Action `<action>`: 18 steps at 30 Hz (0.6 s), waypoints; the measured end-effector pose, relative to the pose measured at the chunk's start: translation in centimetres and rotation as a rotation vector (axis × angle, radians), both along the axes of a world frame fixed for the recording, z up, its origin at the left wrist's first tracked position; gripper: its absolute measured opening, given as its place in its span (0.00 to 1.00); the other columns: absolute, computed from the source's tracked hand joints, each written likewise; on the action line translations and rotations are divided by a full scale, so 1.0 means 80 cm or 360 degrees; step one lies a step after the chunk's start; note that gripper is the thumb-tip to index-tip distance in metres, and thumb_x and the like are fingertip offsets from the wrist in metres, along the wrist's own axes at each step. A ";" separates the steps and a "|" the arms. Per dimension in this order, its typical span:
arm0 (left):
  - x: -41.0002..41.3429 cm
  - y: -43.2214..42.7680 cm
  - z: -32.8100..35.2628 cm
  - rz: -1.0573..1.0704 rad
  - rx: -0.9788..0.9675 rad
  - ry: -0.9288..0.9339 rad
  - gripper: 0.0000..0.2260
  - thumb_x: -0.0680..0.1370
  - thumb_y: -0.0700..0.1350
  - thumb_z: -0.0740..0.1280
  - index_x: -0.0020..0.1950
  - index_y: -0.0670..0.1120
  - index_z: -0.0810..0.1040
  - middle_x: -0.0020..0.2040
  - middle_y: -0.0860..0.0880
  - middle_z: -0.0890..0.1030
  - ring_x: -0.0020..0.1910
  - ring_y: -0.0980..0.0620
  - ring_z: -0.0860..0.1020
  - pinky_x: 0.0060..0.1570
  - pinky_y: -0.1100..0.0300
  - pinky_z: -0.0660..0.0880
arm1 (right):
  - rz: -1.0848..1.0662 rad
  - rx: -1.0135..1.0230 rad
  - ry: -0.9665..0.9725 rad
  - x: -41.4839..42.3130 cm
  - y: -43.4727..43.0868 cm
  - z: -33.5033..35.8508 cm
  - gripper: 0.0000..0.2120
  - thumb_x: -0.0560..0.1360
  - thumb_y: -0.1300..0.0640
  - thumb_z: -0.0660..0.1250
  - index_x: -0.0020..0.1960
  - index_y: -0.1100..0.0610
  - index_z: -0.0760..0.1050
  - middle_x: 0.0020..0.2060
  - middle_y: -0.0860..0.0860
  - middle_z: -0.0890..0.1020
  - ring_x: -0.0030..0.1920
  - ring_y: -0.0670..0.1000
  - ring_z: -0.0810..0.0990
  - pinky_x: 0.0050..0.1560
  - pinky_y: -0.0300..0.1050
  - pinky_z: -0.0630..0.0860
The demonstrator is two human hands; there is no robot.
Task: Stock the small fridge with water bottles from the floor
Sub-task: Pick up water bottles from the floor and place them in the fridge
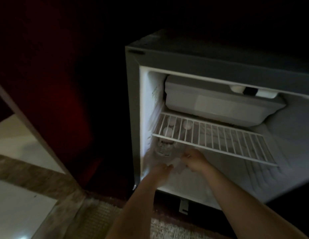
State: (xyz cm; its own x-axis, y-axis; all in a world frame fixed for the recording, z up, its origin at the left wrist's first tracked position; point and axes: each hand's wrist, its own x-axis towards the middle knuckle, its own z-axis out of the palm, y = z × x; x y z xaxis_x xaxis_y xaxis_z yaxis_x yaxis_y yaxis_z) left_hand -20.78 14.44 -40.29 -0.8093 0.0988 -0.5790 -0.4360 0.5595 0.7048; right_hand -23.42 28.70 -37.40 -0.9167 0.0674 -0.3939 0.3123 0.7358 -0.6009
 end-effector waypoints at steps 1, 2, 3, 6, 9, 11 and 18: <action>0.009 -0.014 0.016 -0.0021 -0.0001 -0.0018 0.22 0.81 0.51 0.56 0.64 0.35 0.73 0.64 0.34 0.75 0.63 0.38 0.75 0.64 0.49 0.71 | 0.0038 0.0001 -0.0034 0.006 -0.002 0.004 0.07 0.77 0.55 0.62 0.42 0.54 0.76 0.40 0.53 0.77 0.37 0.49 0.74 0.30 0.33 0.67; 0.016 -0.026 0.026 -0.0101 -0.0022 -0.0013 0.22 0.80 0.52 0.56 0.64 0.36 0.73 0.64 0.35 0.76 0.62 0.39 0.75 0.63 0.51 0.72 | 0.0095 0.0021 -0.0036 0.015 -0.008 0.012 0.08 0.78 0.56 0.61 0.41 0.53 0.76 0.38 0.49 0.76 0.33 0.45 0.72 0.26 0.29 0.65; 0.022 -0.041 0.038 -0.0160 -0.0064 -0.0020 0.22 0.80 0.52 0.56 0.65 0.37 0.73 0.64 0.36 0.76 0.62 0.40 0.76 0.61 0.53 0.73 | 0.0156 0.0023 -0.0059 0.023 -0.013 0.020 0.10 0.78 0.56 0.60 0.40 0.53 0.76 0.35 0.48 0.75 0.32 0.44 0.71 0.24 0.27 0.63; 0.039 -0.082 0.072 -0.0220 -0.0217 -0.0070 0.22 0.81 0.54 0.55 0.66 0.39 0.72 0.63 0.40 0.76 0.55 0.45 0.77 0.51 0.58 0.72 | 0.0263 -0.0042 -0.0095 0.049 -0.030 0.047 0.10 0.79 0.56 0.59 0.50 0.61 0.77 0.40 0.55 0.76 0.38 0.51 0.75 0.29 0.35 0.66; 0.061 -0.126 0.108 -0.0183 -0.0402 -0.0033 0.23 0.81 0.56 0.53 0.66 0.40 0.72 0.61 0.42 0.78 0.51 0.47 0.78 0.52 0.56 0.70 | 0.0405 -0.0073 -0.0076 0.079 -0.054 0.074 0.07 0.79 0.56 0.60 0.46 0.57 0.75 0.43 0.56 0.77 0.41 0.53 0.77 0.32 0.37 0.68; 0.078 -0.157 0.129 -0.0137 -0.0475 0.0072 0.23 0.81 0.57 0.54 0.63 0.41 0.73 0.59 0.42 0.79 0.54 0.45 0.79 0.59 0.54 0.71 | 0.0517 -0.0096 -0.0059 0.098 -0.077 0.091 0.07 0.79 0.56 0.59 0.44 0.56 0.74 0.43 0.56 0.79 0.42 0.53 0.79 0.35 0.39 0.70; 0.178 -0.265 0.194 -0.0110 -0.0566 0.0156 0.18 0.81 0.55 0.56 0.57 0.42 0.75 0.60 0.40 0.78 0.56 0.44 0.78 0.59 0.52 0.72 | 0.0844 -0.0114 -0.0046 0.173 -0.196 0.159 0.12 0.80 0.51 0.59 0.57 0.57 0.75 0.50 0.56 0.80 0.46 0.52 0.81 0.44 0.47 0.77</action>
State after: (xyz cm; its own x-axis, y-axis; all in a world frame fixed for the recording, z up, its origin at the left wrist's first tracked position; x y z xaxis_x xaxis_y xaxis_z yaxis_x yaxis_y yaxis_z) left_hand -6.57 -6.77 -24.76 -0.8611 -0.0383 -0.5071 -0.3288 0.8026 0.4978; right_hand -9.60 13.05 -24.69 -0.8061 -0.4302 -0.4063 -0.0741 0.7546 -0.6520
